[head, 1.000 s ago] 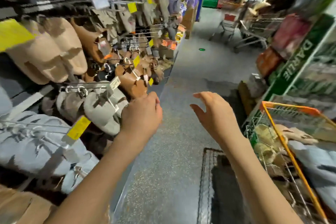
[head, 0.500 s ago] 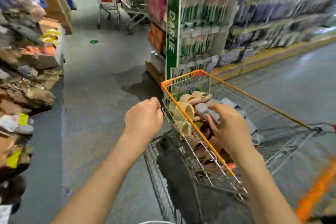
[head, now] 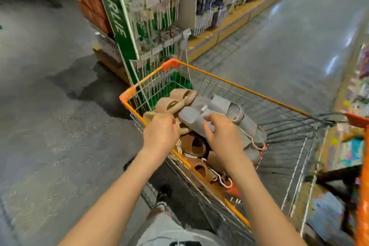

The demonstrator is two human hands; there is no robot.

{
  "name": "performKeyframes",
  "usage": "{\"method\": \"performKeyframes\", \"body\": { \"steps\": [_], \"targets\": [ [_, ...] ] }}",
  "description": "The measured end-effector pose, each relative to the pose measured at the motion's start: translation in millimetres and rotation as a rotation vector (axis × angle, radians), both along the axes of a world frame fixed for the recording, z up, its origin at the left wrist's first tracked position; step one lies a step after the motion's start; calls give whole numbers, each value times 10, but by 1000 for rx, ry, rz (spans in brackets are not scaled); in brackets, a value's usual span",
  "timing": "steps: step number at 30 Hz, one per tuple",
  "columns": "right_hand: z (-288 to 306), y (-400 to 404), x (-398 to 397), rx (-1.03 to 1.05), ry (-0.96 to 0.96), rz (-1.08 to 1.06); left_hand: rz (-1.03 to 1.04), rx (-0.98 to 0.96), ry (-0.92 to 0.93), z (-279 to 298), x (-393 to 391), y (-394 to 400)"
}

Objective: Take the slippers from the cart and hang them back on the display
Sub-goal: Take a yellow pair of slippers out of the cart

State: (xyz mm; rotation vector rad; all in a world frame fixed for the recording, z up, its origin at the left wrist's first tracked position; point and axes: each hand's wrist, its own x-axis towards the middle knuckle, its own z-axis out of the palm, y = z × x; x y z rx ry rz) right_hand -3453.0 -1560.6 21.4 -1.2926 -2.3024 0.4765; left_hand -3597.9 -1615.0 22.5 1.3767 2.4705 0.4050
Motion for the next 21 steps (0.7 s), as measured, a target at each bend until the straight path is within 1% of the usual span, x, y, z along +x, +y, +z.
{"method": "performKeyframes", "body": {
  "steps": [1,4,7,10,13,16,21],
  "targets": [
    [-84,101,-153,-13,-11,-7,-33,-22,4,-118,-85,164],
    [-274,380,-545,-177,-77,-21,-142,-127,2,-383,-223,564],
    [-434,641,-809,-281,-142,-41,-226,-208,-20,-648,-228,748],
    [-634,819,-958,-331,-178,-46,-218,-321,-59,-875,-260,794],
    [-917,929,-1015,-381,-245,-27,-189,-407,-14,-1061,-365,863],
    [-1190,972,-1043,-478,-318,-7,-188,-452,27,-1210,-429,919],
    [-1576,928,-1041,-653,-454,112,-225,-558,51,-1487,-479,986]
  ]
}}
